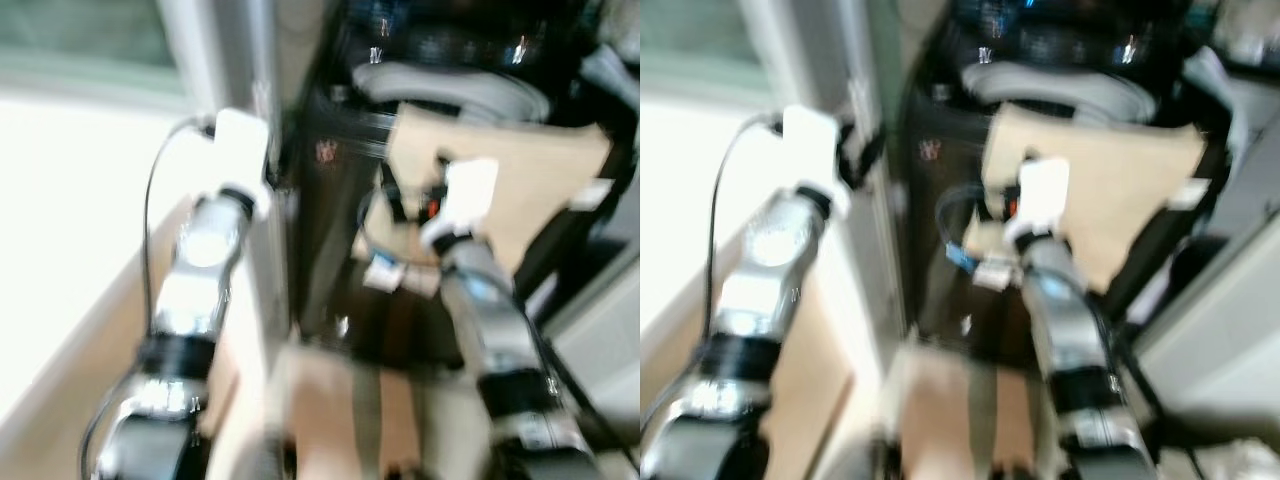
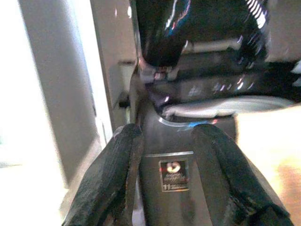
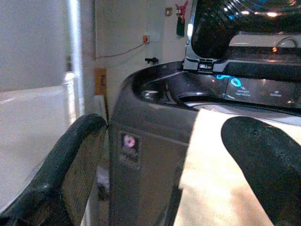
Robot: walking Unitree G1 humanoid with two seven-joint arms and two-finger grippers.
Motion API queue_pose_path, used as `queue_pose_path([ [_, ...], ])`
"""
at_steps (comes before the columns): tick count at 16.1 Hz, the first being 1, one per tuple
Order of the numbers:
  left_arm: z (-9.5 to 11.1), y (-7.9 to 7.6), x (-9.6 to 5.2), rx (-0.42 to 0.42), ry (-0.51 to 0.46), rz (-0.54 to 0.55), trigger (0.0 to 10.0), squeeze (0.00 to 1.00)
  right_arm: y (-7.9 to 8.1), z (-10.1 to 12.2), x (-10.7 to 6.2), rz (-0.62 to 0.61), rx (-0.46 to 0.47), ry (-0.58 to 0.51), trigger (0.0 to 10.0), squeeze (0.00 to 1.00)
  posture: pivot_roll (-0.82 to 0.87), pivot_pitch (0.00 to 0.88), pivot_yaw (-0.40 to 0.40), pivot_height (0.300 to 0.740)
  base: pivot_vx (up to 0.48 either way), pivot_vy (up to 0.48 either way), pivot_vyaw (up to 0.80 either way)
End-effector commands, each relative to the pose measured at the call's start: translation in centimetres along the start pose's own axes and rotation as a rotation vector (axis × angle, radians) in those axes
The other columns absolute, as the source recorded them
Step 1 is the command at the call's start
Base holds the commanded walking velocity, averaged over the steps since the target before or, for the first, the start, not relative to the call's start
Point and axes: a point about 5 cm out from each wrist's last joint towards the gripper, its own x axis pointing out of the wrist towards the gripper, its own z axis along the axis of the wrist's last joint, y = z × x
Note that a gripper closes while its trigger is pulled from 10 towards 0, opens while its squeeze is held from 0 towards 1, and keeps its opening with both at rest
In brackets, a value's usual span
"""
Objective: Clothes washing
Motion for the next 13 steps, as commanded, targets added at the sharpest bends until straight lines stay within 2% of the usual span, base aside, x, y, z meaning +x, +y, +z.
queue_pose_path([
  [1,0.5,-0.3,0.3,0.014,-0.014,-0.018,10.0,0.0,-0.4,0.0,0.0,-0.015,-0.009,0.003,10.0,0.0,-0.07,0.0,0.011,0.74,-0.244,0.0,0.0],
  [6,-0.1,-0.6,-0.1,0.02,-0.009,-0.053,10.0,0.0,-0.3,-0.9,-0.5,-0.006,-0.037,0.027,10.0,0.0,-0.07,0.0,0.021,0.74,0.0,0.0,-0.64],
  [10,-4.1,-0.6,-2.0,0.004,0.123,-0.039,10.0,0.0,-1.4,-2.2,-1.7,-0.05,-0.055,0.071,10.0,0.0,-0.07,0.0,0.019,0.74,0.0,0.0,-0.64],
  [13,-4.7,-1.2,-2.4,-0.009,0.135,-0.064,10.0,0.0,-1.8,-2.5,-2.0,-0.064,-0.071,0.079,10.0,0.0,-0.06,0.0,0.012,0.74,0.0,0.0,-0.64],
])
